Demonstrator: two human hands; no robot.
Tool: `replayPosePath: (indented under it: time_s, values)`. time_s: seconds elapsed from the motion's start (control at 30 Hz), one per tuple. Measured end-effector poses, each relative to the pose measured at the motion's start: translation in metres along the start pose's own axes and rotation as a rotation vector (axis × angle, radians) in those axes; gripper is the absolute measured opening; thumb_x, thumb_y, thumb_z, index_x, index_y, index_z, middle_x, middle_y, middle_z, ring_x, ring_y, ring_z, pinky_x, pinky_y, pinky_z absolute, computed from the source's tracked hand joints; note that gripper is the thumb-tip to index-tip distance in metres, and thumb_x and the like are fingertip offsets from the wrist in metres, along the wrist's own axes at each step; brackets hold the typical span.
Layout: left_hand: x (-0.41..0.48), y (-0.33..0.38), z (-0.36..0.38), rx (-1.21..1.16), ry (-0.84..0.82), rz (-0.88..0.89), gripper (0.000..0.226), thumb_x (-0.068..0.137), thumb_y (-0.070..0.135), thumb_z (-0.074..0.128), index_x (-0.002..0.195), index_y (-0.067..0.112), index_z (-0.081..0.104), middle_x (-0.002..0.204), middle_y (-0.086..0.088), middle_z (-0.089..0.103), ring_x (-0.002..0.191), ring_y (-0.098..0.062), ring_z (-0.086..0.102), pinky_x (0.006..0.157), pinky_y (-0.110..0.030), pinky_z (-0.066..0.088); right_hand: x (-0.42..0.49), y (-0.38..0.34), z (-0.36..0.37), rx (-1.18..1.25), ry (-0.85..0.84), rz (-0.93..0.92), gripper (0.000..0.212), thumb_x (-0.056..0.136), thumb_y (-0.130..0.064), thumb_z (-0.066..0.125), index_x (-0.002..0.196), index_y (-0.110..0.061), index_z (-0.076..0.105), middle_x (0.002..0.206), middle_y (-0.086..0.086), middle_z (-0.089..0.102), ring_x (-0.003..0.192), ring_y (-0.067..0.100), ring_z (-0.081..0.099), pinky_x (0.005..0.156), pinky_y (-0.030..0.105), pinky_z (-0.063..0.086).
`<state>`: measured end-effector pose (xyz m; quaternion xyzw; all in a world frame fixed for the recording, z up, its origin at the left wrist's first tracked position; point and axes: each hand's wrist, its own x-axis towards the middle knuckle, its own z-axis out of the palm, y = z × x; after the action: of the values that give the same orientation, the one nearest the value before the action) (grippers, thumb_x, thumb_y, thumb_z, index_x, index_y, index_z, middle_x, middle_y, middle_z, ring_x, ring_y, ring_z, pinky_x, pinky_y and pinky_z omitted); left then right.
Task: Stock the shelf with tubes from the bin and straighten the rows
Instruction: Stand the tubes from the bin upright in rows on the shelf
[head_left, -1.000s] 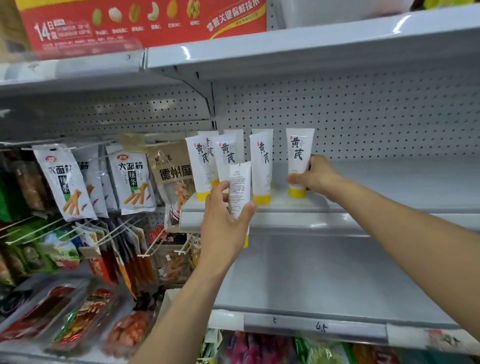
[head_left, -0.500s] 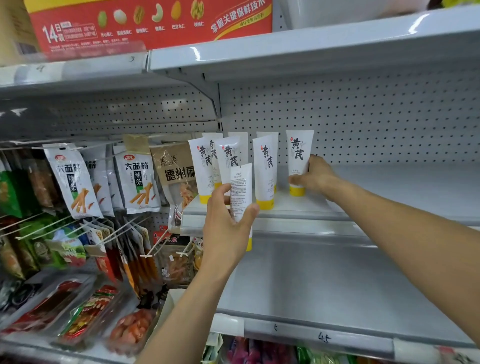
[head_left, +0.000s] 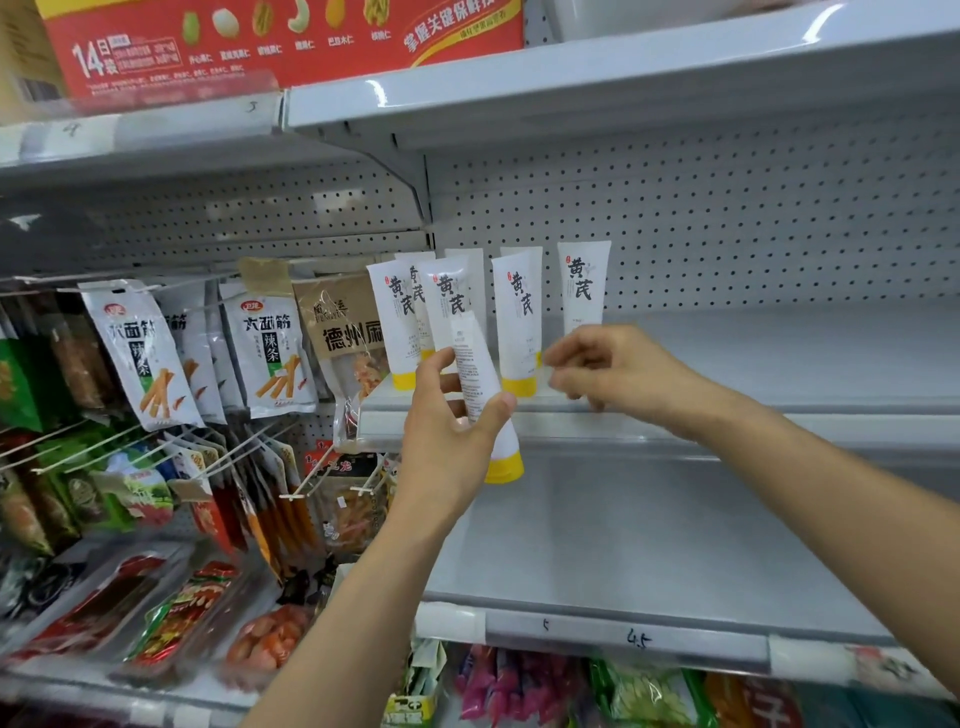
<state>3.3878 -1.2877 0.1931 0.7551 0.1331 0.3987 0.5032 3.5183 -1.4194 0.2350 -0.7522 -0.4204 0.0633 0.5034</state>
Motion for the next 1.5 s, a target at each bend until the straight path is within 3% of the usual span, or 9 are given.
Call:
replayPosePath:
  time_s: [0.1,0.23,0.37,0.53,0.67,0.77,0.87,1.33,1.5]
  values:
    - [-0.001,0.004,0.002,-0.072,-0.028,-0.001,0.068,0.088,0.021,0.069,0.144,0.028,0.031,0.117,0.011,0.057,0.099,-0.010,0.064,0.083,-0.031,0.055,-0.014,-0.006,0.011,-0.013,-0.295,0.048,0.037,0.082,-0.014,0.072,0.117,-0.012,0.062,0.104,0.009,0.070,0.085,0.011,0.062,0.064,0.025,0.049]
    - [-0.003,0.010,0.003,-0.152,-0.098,0.009,0.073,0.091,0.016,0.064,0.148,0.030,0.022,0.133,0.000,0.053,0.104,0.000,0.062,0.074,-0.014,0.054,-0.018,-0.007,0.017,0.063,-0.418,0.053,0.041,0.078,-0.019,0.062,0.117,-0.006,0.064,0.092,0.014,0.061,0.076,0.012,0.051,0.059,0.023,0.039]
    - [-0.003,0.014,0.005,-0.207,-0.172,0.007,0.064,0.094,0.016,0.060,0.148,0.024,0.027,0.129,-0.003,0.059,0.100,0.004,0.064,0.071,-0.007,0.050,-0.021,-0.004,0.011,0.165,-0.442,0.109,0.039,0.080,-0.014,0.061,0.109,0.012,0.057,0.080,0.005,0.053,0.063,0.010,0.044,0.057,0.025,0.032]
    - [-0.001,0.013,0.004,-0.093,-0.215,0.072,0.039,0.095,0.017,0.060,0.132,0.019,0.049,0.117,0.008,0.064,0.099,-0.001,0.065,0.084,-0.021,0.053,-0.022,-0.003,0.005,0.069,-0.302,0.128,0.044,0.069,-0.021,0.070,0.108,-0.002,0.064,0.080,0.007,0.057,0.066,0.019,0.047,0.051,0.026,0.038]
    - [-0.001,0.004,-0.005,0.298,-0.139,0.127,0.042,0.092,0.034,0.061,0.132,0.025,0.050,0.121,0.011,0.059,0.101,-0.006,0.060,0.090,-0.032,0.051,-0.016,-0.007,-0.002,0.025,-0.117,0.118,0.023,0.077,-0.012,0.073,0.097,-0.010,0.063,0.071,0.003,0.059,0.054,0.013,0.049,0.048,0.025,0.038]
    - [-0.003,-0.002,-0.010,0.552,-0.116,0.207,0.040,0.092,0.036,0.059,0.131,0.028,0.050,0.125,0.011,0.057,0.109,-0.010,0.056,0.091,-0.036,0.048,-0.005,-0.007,-0.008,0.022,0.090,0.093,0.025,0.078,-0.011,0.074,0.094,-0.019,0.058,0.073,-0.006,0.062,0.049,0.001,0.054,0.043,0.017,0.039]
    - [-0.004,-0.009,-0.012,0.645,-0.111,0.228,0.039,0.093,0.039,0.057,0.129,0.028,0.051,0.126,0.010,0.056,0.113,-0.012,0.054,0.089,-0.038,0.049,0.007,-0.003,-0.011,-0.041,0.214,0.053,0.034,0.074,-0.015,0.080,0.098,-0.024,0.058,0.084,-0.012,0.066,0.071,0.002,0.063,0.057,0.017,0.047]
    - [-0.002,-0.029,-0.023,0.693,-0.131,0.173,0.033,0.093,0.042,0.055,0.123,0.029,0.055,0.118,0.014,0.058,0.108,-0.008,0.055,0.083,-0.032,0.050,0.042,0.025,-0.007,-0.272,0.229,0.189,0.049,0.071,-0.021,0.082,0.115,-0.013,0.059,0.107,0.002,0.068,0.098,0.020,0.064,0.088,0.038,0.053]
    - [0.000,-0.032,-0.026,0.685,-0.155,0.150,0.034,0.093,0.043,0.054,0.125,0.030,0.054,0.121,0.014,0.058,0.111,-0.009,0.055,0.085,-0.033,0.050,0.041,0.023,-0.003,-0.263,0.236,0.242,0.045,0.072,-0.018,0.080,0.111,-0.011,0.059,0.107,0.005,0.068,0.095,0.020,0.064,0.081,0.032,0.053]
